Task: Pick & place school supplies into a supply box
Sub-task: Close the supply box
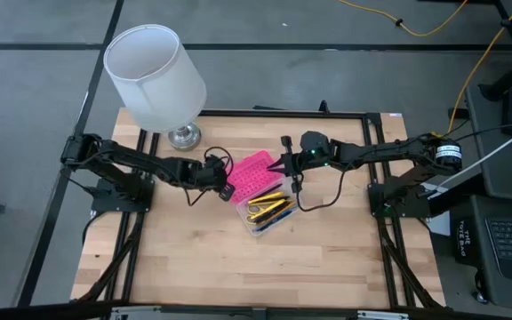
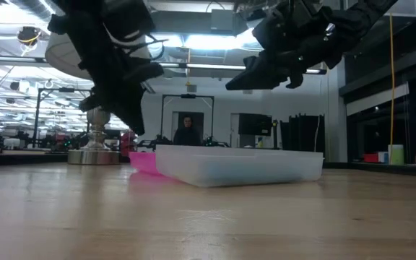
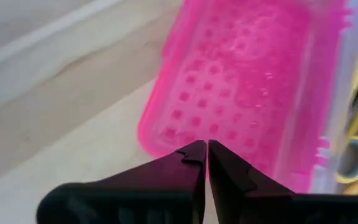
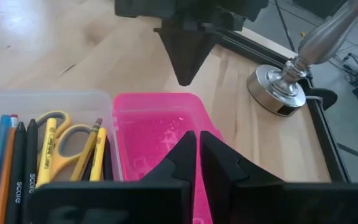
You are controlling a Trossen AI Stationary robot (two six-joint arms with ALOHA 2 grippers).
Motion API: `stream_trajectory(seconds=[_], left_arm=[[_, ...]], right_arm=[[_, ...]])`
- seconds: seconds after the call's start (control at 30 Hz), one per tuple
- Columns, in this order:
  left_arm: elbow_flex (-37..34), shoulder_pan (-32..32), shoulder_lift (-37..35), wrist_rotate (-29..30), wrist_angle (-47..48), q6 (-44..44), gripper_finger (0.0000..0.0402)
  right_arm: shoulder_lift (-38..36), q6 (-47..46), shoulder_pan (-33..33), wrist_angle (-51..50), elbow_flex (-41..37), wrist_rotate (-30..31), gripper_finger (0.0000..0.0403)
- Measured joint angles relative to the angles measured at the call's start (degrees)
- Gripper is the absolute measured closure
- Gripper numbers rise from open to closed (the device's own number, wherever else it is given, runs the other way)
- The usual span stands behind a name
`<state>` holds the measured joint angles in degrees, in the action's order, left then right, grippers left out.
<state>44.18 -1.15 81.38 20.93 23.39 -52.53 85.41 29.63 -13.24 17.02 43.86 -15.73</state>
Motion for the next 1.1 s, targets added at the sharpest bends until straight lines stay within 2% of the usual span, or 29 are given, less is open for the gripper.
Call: stream_trajectory(seconds=[0.3, 0.63, 0.9, 1.1], left_arm=[[0.0, 3.2, 0.0, -1.4, 1.3, 0.4, 0.0362], [-0.2, 5.1, 0.0, -4.0, 2.5, 0.5, 0.0313], [-1.6, 5.1, 0.0, -3.8, 2.6, -2.3, 0.0294], [-1.6, 5.1, 0.0, -0.5, 3.0, -2.4, 0.0291]], right_arm=[[0.0, 0.0, -0.5, 0.0, 0.0, 0.0, 0.0396], [0.0, 0.0, -0.5, -0.1, 0.0, 0.0, 0.0377], [0.0, 0.0, -0.5, -0.1, 0.0, 0.0, 0.0392], [0.0, 0.0, -0.5, -0.1, 0.0, 0.0, 0.0391]])
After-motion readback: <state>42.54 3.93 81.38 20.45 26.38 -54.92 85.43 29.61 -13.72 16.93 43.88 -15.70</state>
